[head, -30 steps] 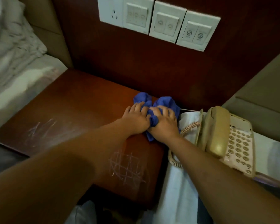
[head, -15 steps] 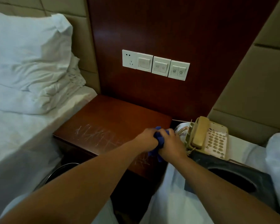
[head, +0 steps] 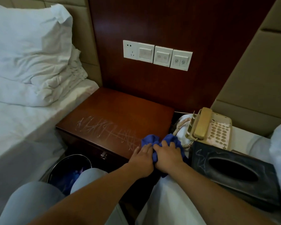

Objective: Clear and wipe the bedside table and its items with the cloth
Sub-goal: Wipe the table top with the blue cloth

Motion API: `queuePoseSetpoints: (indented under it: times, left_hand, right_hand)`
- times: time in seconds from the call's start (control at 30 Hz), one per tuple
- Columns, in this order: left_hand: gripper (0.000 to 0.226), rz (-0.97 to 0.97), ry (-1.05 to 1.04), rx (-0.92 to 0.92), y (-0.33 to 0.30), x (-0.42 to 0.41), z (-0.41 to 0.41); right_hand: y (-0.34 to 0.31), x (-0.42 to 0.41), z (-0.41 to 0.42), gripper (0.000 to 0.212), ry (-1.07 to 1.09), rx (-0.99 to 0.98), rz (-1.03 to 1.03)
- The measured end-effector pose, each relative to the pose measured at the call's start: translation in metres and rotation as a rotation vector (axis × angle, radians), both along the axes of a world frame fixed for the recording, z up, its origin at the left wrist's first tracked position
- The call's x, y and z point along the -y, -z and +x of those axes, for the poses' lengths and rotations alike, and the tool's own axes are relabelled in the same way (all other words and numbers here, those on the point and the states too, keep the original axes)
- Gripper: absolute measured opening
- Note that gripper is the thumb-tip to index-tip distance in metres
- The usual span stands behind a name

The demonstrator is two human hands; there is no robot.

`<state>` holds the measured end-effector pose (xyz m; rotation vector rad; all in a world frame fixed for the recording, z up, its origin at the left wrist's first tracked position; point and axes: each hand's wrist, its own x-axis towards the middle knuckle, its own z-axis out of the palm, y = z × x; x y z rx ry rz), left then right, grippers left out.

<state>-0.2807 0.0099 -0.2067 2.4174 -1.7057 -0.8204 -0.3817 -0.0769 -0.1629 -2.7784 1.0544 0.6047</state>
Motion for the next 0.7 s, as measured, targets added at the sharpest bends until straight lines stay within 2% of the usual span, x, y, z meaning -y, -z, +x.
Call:
queuePoseSetpoints:
  times: [0.2,0.37,0.57,0.7]
  left_hand:
    - [0.074,0.024,0.052,0.100,0.010,0.053,0.042]
    - [0.074,0.051,0.114,0.276,0.014,0.098,0.083]
    - [0.077,0.028,0.054,0.209,0.013,0.133,0.118]
    - [0.073,0.022,0.040,0.193,0.007,0.132,0.115]
  right_hand:
    - [0.004,0.044,0.041,0.057,0.089,0.044,0.028]
    - [0.009,0.083,0.093,0.059,0.165,0.038,0.002]
    - [0.011,0.119,0.129,0.064,0.193,0.029,0.008]
    - [0.015,0.118,0.125,0.066,0.221,0.050,0.044]
